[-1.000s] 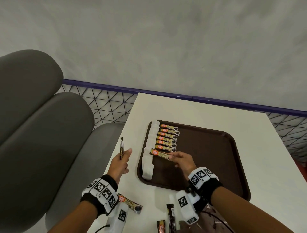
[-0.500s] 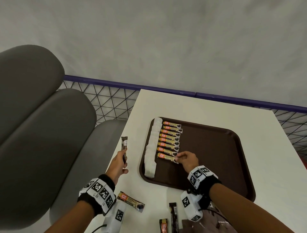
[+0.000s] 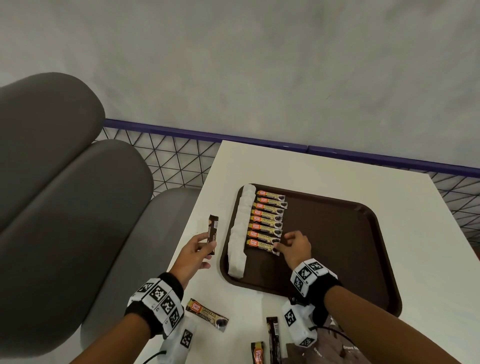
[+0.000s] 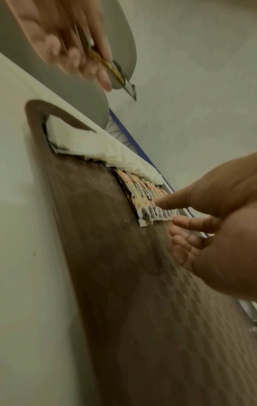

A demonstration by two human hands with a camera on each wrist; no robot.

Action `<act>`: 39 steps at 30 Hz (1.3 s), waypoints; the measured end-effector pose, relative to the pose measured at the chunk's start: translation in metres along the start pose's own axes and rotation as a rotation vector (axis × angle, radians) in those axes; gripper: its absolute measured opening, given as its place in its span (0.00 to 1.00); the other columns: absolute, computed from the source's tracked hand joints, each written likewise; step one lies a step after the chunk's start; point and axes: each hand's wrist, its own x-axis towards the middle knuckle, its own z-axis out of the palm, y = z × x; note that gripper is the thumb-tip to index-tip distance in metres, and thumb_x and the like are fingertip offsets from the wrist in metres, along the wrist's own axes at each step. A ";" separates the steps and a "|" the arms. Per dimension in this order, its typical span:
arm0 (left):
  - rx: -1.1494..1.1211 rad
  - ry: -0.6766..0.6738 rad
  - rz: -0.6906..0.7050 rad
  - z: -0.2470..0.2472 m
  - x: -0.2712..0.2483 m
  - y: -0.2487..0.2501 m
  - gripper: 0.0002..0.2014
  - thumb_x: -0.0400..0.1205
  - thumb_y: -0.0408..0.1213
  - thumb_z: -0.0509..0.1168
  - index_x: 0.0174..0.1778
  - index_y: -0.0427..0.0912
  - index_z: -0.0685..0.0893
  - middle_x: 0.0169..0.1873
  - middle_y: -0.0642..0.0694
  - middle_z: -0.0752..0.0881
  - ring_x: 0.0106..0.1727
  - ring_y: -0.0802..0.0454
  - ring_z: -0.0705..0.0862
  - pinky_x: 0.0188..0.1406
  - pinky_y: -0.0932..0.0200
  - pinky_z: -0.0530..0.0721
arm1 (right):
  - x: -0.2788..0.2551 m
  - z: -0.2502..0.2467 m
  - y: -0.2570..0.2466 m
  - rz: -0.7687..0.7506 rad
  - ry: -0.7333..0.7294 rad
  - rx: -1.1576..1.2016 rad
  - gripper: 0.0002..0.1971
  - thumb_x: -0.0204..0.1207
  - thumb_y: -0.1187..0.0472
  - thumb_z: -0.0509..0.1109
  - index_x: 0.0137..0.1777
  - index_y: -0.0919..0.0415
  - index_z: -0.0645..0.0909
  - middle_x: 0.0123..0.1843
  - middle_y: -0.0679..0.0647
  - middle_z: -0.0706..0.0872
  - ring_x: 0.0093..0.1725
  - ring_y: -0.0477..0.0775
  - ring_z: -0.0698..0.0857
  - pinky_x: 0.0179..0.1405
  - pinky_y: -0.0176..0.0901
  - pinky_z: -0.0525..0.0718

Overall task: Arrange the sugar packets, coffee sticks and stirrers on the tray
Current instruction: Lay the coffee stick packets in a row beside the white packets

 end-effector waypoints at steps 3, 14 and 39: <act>0.008 0.010 0.026 0.001 0.001 0.002 0.12 0.80 0.36 0.68 0.58 0.44 0.77 0.45 0.43 0.84 0.45 0.51 0.82 0.40 0.59 0.82 | -0.010 0.003 -0.010 -0.156 -0.013 0.047 0.09 0.72 0.63 0.73 0.50 0.59 0.78 0.50 0.53 0.75 0.57 0.56 0.78 0.61 0.51 0.80; 0.401 0.102 0.352 0.010 -0.007 0.004 0.15 0.72 0.24 0.73 0.38 0.50 0.79 0.43 0.42 0.81 0.42 0.52 0.78 0.43 0.70 0.76 | -0.051 0.018 -0.067 -0.204 -0.531 0.463 0.08 0.80 0.60 0.64 0.42 0.61 0.80 0.33 0.54 0.83 0.28 0.47 0.77 0.26 0.33 0.75; 0.220 -0.117 0.238 0.043 -0.016 0.016 0.09 0.74 0.34 0.74 0.47 0.41 0.83 0.44 0.47 0.88 0.46 0.53 0.85 0.46 0.66 0.80 | -0.049 0.002 -0.052 -0.046 -0.619 0.676 0.04 0.77 0.71 0.65 0.46 0.62 0.75 0.38 0.59 0.83 0.32 0.52 0.83 0.33 0.42 0.83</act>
